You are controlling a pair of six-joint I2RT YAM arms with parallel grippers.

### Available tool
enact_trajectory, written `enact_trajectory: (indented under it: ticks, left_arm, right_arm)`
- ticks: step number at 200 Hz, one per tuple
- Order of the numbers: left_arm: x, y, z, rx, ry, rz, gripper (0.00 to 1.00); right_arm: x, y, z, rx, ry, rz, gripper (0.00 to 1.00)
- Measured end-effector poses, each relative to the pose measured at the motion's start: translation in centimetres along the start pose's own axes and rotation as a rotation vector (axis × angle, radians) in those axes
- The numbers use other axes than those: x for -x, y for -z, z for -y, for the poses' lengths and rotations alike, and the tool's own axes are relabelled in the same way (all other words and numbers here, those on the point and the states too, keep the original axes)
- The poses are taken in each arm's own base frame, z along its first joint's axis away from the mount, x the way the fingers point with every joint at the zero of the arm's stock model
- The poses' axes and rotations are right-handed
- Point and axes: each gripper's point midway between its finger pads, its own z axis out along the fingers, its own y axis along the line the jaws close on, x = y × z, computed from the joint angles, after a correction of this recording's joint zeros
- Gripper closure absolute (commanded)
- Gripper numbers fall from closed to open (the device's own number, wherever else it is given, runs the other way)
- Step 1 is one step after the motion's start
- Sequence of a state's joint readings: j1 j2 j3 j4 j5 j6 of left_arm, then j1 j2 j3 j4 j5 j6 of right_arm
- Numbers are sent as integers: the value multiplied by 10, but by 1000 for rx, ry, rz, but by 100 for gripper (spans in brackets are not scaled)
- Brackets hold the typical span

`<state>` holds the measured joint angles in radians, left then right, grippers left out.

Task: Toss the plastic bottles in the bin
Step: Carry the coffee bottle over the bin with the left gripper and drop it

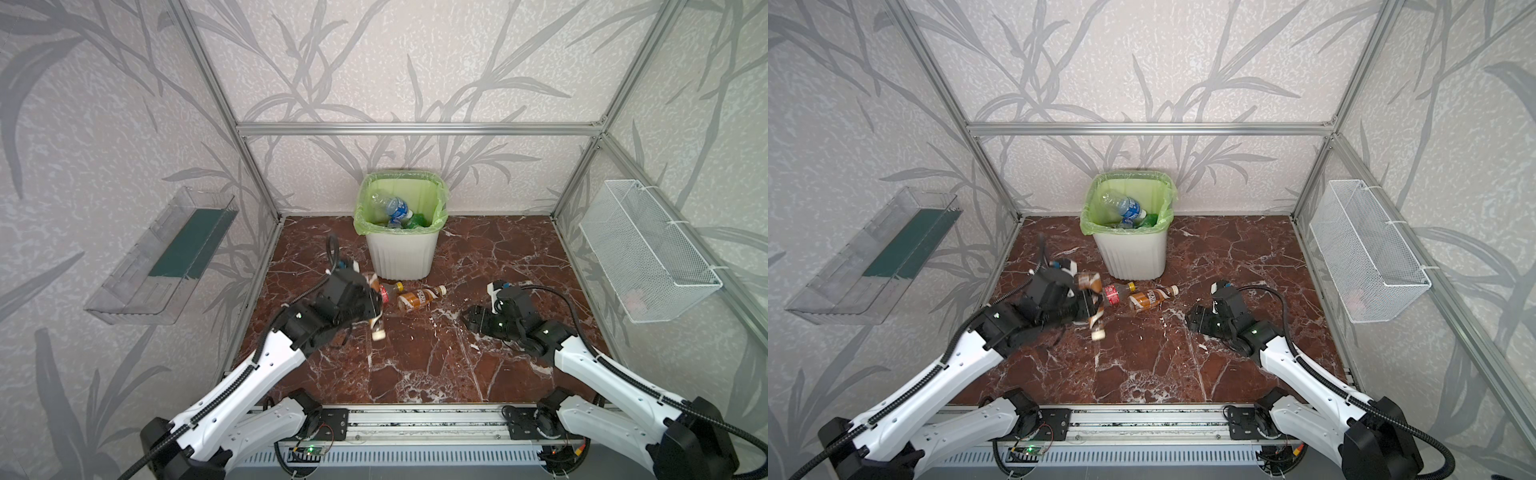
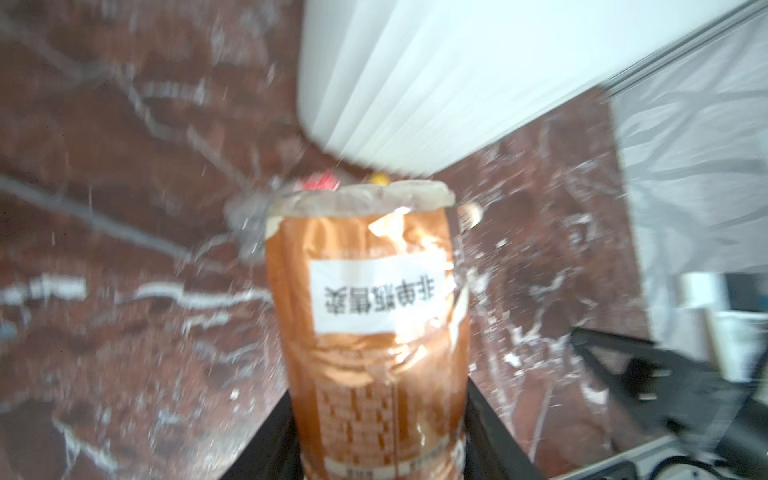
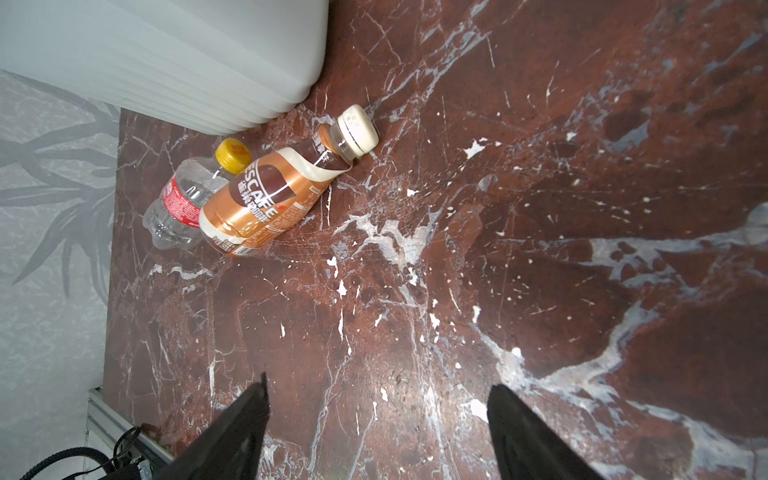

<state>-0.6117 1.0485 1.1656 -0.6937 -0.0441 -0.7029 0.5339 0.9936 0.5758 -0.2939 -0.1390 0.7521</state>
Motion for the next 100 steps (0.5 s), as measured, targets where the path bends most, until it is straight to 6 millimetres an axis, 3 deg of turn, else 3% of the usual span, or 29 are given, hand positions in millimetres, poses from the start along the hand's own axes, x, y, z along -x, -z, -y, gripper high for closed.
enact_trajectory:
  ticks: [29, 48, 57, 62, 74, 92, 100]
  left_arm:
    - [172, 54, 108, -207, -67, 324, 42]
    - [255, 63, 142, -265, -72, 466, 22]
    - [283, 53, 149, -288, -77, 503, 15]
    - [291, 46, 150, -299, -77, 509, 2]
    - [289, 11, 138, -269, -79, 444, 0]
    - [246, -42, 105, -138, -84, 240, 1]
    - [221, -52, 95, -103, -96, 161, 1]
  right_arm:
    - [10, 15, -9, 16, 6, 36, 17]
    - [23, 29, -19, 33, 11, 80, 17]
    - [29, 37, -24, 42, 15, 101, 16]
    - [31, 41, -26, 46, 18, 112, 16]
    - [36, 50, -28, 53, 23, 140, 16]
    - [37, 59, -27, 51, 22, 162, 16]
    - [36, 61, -25, 48, 22, 167, 16]
